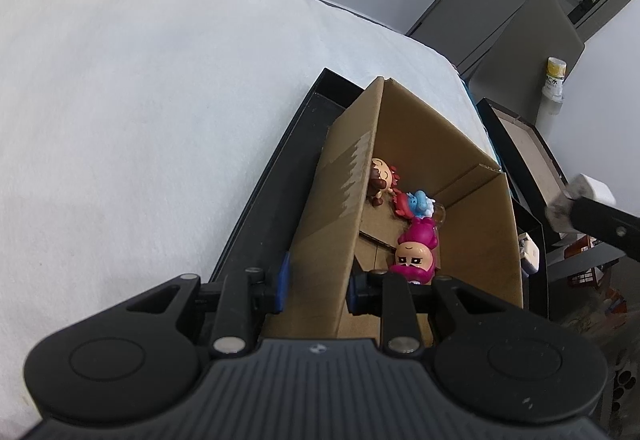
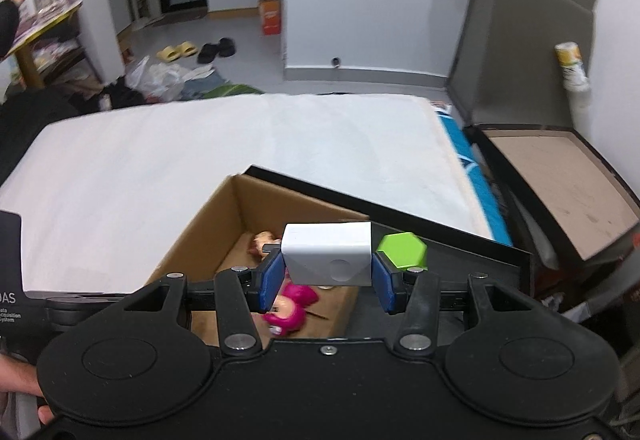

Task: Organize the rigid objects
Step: 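Carry the white charger with the right tool over the box, then lower the white charger into the box and open the right tool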

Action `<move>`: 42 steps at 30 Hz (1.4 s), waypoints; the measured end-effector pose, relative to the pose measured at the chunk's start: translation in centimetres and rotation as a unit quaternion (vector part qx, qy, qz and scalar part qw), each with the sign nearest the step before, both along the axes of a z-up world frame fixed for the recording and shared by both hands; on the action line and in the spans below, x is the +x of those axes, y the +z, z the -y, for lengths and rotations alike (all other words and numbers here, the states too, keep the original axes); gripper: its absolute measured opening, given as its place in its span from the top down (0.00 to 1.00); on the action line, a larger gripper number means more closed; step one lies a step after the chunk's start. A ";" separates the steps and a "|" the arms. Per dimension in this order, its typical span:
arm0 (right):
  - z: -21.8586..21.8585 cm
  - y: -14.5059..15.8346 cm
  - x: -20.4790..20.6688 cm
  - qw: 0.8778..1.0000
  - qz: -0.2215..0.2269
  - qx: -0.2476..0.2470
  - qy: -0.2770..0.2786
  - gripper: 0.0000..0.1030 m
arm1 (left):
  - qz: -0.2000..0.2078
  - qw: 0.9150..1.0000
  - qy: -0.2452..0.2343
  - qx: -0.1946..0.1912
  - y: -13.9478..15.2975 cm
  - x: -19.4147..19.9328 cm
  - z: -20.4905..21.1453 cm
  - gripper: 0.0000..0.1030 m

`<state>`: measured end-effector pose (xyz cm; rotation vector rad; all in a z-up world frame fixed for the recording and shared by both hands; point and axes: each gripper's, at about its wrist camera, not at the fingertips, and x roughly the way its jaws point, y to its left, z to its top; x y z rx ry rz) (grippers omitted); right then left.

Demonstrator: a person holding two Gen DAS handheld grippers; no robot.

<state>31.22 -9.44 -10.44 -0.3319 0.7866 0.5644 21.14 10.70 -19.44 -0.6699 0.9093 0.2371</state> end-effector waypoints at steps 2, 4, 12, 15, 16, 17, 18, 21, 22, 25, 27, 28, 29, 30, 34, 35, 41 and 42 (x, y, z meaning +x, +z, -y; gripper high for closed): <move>-0.9 -0.2 -0.1 1.000 -0.004 -0.002 0.009 0.55 | 0.000 1.000 0.001 -0.002 0.0 0.0 -0.1 0.75; -1.8 -0.4 -0.2 1.000 -0.009 -0.002 0.018 0.55 | 0.000 1.000 0.001 -0.002 0.0 -0.1 -0.1 0.75; -4.3 -1.7 0.3 0.999 -0.050 0.013 0.017 0.55 | 0.001 1.000 0.001 -0.007 0.0 -0.1 -0.2 0.75; -4.7 -2.3 0.5 0.997 -0.076 0.028 0.009 0.55 | 0.002 1.000 0.000 -0.007 -0.1 -0.1 -0.2 0.75; -4.7 -2.4 0.6 0.996 -0.086 0.036 0.007 0.54 | 0.002 1.000 0.000 -0.007 -0.1 -0.1 -0.2 0.75; -4.9 -2.6 0.7 0.994 -0.099 0.044 0.007 0.54 | 0.002 1.000 0.000 -0.007 -0.1 0.0 -0.2 0.75; -5.0 -2.8 0.8 0.992 -0.111 0.053 0.004 0.53 | 0.002 1.000 0.001 -0.008 -0.1 0.0 -0.2 0.75; -5.0 -2.7 0.9 0.991 -0.115 0.069 0.000 0.52 | 0.002 1.000 0.001 -0.009 -0.1 0.0 -0.2 0.75; -4.8 -2.5 0.9 0.991 -0.115 0.074 -0.001 0.52 | 0.003 1.000 0.003 -0.010 -0.1 -0.1 -0.3 0.75; -4.3 -2.0 1.0 0.989 -0.119 0.084 -0.007 0.52 | 0.005 1.000 0.005 -0.015 -0.1 0.0 -0.3 0.75; -3.8 -1.7 1.0 0.990 -0.114 0.083 -0.011 0.51 | 0.006 1.000 0.004 -0.014 -0.1 0.0 -0.3 0.75; -3.7 -1.6 1.0 0.990 -0.112 0.082 -0.012 0.51 | 0.006 1.000 0.004 -0.014 -0.1 0.0 -0.3 0.75; -3.6 -1.5 1.0 0.990 -0.111 0.082 -0.013 0.51 | 0.006 1.000 0.004 -0.015 -0.1 0.0 -0.3 0.75; -3.5 -1.4 1.0 0.990 -0.110 0.082 -0.014 0.50 | 0.006 1.000 0.004 -0.014 -0.1 0.0 -0.3 0.75; -2.9 -0.8 0.6 0.992 -0.101 0.078 -0.013 0.45 | 0.006 1.000 0.004 -0.015 -0.1 -0.1 -0.3 0.75; -2.6 -0.7 0.5 0.992 -0.100 0.078 -0.013 0.45 | 0.006 1.000 0.004 -0.016 -0.2 -0.1 -0.4 0.75; -0.9 -0.4 0.3 0.993 -0.093 0.073 -0.026 0.41 | 0.006 1.000 0.003 -0.013 -0.1 -0.1 -0.3 0.75; -0.5 -0.3 0.3 0.993 -0.091 0.072 -0.028 0.40 | 0.006 1.000 0.002 -0.013 -0.1 -0.1 -0.3 0.75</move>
